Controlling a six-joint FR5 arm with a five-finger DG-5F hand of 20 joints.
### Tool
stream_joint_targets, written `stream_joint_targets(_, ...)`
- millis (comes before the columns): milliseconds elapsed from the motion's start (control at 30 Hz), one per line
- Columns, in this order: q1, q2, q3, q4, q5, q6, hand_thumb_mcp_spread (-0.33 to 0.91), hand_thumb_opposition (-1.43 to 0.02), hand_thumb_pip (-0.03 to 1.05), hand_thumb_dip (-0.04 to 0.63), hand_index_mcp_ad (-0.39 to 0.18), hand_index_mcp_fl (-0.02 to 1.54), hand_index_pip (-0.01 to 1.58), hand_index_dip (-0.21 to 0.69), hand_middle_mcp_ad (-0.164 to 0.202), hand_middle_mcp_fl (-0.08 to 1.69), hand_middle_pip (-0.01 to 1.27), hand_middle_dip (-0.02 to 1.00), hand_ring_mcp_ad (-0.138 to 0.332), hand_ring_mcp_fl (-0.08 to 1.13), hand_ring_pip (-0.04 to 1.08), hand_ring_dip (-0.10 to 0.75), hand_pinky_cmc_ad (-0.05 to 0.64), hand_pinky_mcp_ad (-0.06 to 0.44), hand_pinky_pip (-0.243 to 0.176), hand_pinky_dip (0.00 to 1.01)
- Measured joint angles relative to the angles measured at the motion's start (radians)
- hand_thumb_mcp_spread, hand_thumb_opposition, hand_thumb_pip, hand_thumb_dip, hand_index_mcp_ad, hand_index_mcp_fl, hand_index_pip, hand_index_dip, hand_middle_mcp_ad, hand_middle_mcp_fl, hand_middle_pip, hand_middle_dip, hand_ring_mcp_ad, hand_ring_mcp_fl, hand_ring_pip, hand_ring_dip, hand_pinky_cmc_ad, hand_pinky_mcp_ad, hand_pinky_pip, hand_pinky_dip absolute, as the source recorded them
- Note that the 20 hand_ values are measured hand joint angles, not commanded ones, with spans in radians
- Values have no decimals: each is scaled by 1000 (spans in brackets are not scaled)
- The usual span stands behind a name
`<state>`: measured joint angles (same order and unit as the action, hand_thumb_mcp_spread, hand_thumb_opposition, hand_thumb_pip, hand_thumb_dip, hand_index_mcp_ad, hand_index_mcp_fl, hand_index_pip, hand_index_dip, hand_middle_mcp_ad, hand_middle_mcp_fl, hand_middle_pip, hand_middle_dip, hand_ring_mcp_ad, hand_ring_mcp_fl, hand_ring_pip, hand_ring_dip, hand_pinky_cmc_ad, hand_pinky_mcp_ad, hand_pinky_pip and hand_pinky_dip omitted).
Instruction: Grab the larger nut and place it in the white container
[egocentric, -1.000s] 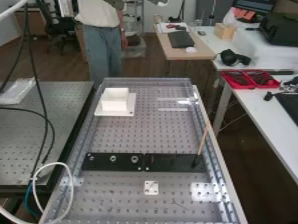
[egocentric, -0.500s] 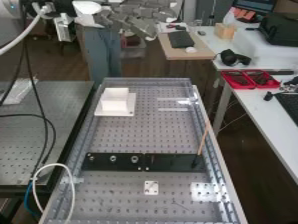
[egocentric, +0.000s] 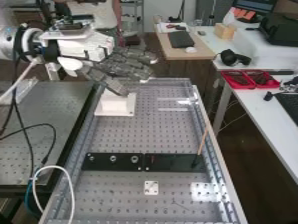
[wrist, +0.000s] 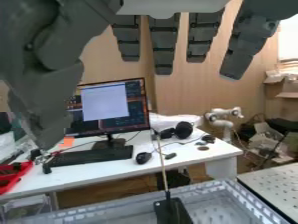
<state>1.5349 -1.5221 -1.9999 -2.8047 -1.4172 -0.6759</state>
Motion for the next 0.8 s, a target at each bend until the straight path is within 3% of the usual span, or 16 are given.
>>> stream_joint_targets(133,-24,-17,-32,22,9,6,215,-791,646,141,-84,52,309,-42,87,113,138,204,162,3,84,87,347,311,-79,433)
stream_joint_targets(433,-98,-85,-101,82,-2,28,230,-820,703,175,-124,54,873,-51,93,91,136,204,166,3,89,94,349,311,-79,445)
stream_joint_targets(800,-168,-177,-147,203,-62,22,264,-848,703,175,-155,24,1250,-52,93,24,136,204,168,3,94,94,349,311,-89,443)
